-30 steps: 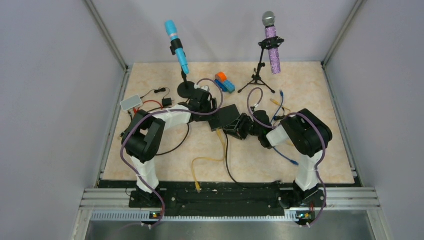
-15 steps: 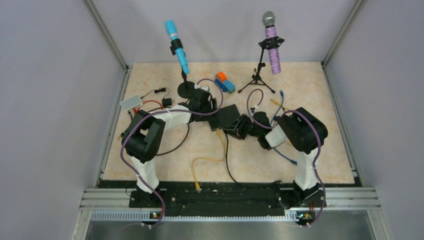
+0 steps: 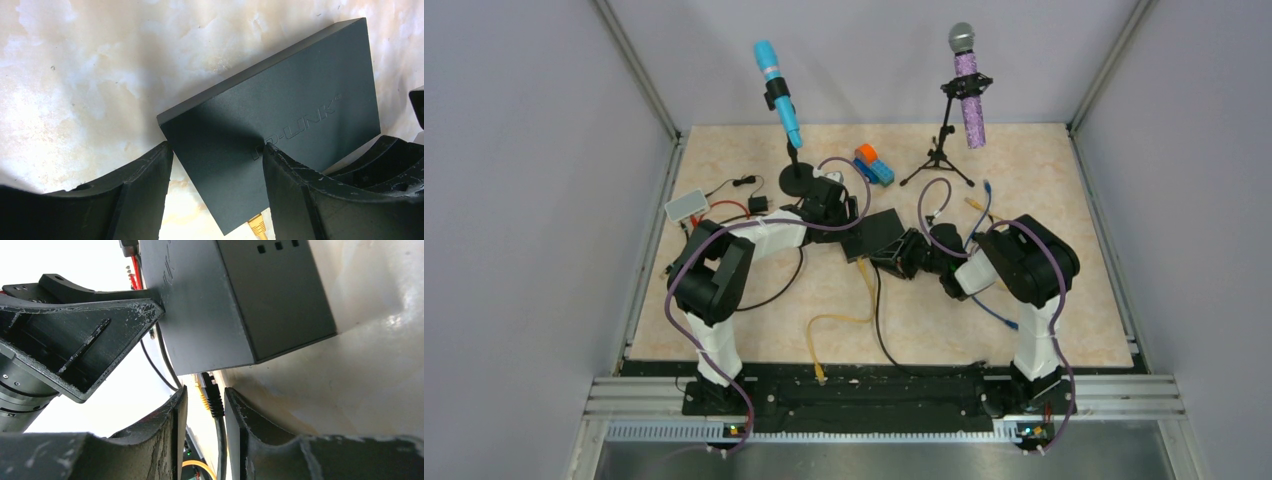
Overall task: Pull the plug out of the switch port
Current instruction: Pull the connector from the switch port.
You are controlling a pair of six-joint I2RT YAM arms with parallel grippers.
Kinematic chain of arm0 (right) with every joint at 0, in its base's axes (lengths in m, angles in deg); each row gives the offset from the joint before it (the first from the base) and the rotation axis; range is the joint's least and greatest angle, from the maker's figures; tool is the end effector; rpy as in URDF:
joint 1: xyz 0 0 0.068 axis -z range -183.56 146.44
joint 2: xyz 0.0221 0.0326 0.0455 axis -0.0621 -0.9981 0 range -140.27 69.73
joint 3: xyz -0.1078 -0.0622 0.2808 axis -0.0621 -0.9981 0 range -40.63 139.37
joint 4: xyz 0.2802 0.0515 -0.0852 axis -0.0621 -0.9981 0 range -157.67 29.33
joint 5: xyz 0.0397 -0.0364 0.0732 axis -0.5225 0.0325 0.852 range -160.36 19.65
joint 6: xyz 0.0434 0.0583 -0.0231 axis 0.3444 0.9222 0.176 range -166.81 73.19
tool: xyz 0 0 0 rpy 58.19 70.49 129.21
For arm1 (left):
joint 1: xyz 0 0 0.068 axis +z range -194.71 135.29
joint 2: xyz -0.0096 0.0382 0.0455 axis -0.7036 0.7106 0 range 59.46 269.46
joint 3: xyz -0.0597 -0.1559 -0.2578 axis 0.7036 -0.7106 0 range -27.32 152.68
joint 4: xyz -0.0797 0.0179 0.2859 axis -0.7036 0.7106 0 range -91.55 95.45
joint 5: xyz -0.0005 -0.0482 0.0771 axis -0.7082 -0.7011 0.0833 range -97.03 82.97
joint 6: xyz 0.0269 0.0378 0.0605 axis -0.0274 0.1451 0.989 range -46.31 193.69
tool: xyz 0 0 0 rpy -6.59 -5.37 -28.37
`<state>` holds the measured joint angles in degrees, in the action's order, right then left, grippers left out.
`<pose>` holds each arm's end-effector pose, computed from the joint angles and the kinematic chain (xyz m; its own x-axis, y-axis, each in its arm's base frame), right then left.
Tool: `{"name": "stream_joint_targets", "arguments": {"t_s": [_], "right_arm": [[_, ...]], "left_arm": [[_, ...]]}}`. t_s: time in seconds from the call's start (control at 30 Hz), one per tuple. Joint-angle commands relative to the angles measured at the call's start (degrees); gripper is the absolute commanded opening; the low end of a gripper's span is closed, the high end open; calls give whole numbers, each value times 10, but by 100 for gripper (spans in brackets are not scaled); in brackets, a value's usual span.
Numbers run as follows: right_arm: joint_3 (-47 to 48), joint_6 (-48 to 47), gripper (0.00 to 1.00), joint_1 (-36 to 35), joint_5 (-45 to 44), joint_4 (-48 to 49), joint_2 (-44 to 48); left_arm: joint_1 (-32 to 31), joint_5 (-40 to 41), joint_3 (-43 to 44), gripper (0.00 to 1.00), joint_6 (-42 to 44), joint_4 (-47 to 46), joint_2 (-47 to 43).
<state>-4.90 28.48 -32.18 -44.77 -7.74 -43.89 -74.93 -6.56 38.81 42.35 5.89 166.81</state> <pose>0.3183 0.2056 0.0678 -0.8443 0.5331 -0.0539 0.1614 0.3489 0.9232 0.3920 -0.2276 0.1539 -0.8135 -0.1281 -0.5672 0.0883 0.9369 -0.3382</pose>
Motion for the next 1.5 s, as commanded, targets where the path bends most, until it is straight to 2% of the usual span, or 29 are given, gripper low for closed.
{"name": "stream_joint_targets", "arguments": {"t_s": [0.0,0.23,0.57,0.67,0.77,0.93,1.4,1.47], "right_arm": [[11,-3,34,6,-25,-3,-11],[-9,22,31,5,-36,65,-42],[-16,14,21,5,-41,68,-37],[-23,14,21,5,-41,73,-35],[-25,18,27,5,-42,79,-34],[-6,16,30,5,-42,66,-37],[-13,25,27,-8,-38,105,-55],[-20,20,23,-8,-39,104,-46]], "left_arm": [[-1,10,-19,69,29,44,-2],[-1,7,-21,68,28,41,-4],[-1,3,-21,68,29,41,-5],[-1,3,-21,67,30,41,-5],[-1,3,-21,67,31,42,-5],[-1,2,-21,67,32,42,-5],[-1,4,-19,67,36,46,-7],[-2,4,-21,67,36,45,-7]]}}
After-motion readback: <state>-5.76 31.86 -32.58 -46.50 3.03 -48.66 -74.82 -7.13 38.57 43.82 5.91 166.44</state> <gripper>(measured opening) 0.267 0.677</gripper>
